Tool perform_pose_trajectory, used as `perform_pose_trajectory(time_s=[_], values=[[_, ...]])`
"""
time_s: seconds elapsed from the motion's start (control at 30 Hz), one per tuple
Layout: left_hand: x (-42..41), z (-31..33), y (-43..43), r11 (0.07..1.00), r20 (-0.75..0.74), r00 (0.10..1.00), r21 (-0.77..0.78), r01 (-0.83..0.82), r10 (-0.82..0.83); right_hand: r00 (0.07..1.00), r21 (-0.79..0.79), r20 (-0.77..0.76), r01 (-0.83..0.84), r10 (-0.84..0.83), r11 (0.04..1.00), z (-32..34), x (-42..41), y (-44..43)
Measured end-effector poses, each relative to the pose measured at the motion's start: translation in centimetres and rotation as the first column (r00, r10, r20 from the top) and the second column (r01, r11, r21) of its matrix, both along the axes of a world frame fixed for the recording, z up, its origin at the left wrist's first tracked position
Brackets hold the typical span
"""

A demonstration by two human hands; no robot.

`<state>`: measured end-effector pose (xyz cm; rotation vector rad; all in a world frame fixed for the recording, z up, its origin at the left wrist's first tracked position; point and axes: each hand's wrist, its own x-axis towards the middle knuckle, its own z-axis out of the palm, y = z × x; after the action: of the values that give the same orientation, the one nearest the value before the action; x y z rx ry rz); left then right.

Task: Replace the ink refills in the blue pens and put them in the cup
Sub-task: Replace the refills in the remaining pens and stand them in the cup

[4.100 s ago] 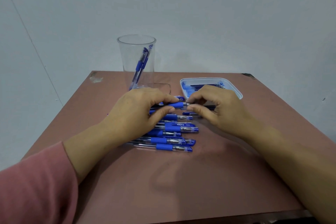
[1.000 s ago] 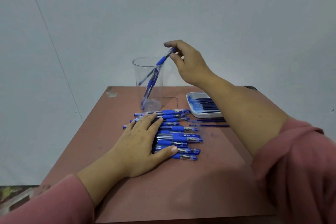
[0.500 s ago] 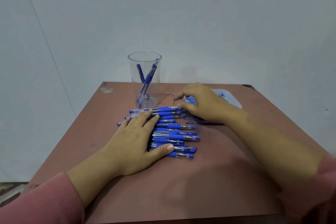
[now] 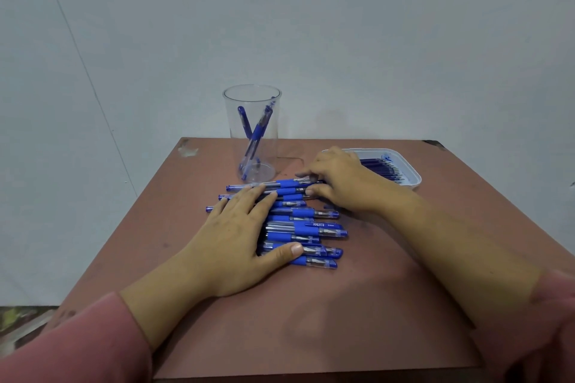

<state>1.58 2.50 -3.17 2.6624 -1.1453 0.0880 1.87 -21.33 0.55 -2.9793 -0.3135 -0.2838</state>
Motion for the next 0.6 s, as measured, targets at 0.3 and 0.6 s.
perform_pose_trajectory(time_s=[0.3,0.6], values=[[-0.08,0.03,-0.06,1.000,0.007,1.000,0.005,-0.007,0.007,0.999,0.073,-0.033,0.015,-0.013,0.997,-0.18,-0.11,-0.04],[-0.22,0.17,-0.05,1.000,0.011,1.000,0.017,-0.018,0.017,0.999,0.027,-0.048,0.016,-0.015,1.000,0.00,-0.06,0.27]])
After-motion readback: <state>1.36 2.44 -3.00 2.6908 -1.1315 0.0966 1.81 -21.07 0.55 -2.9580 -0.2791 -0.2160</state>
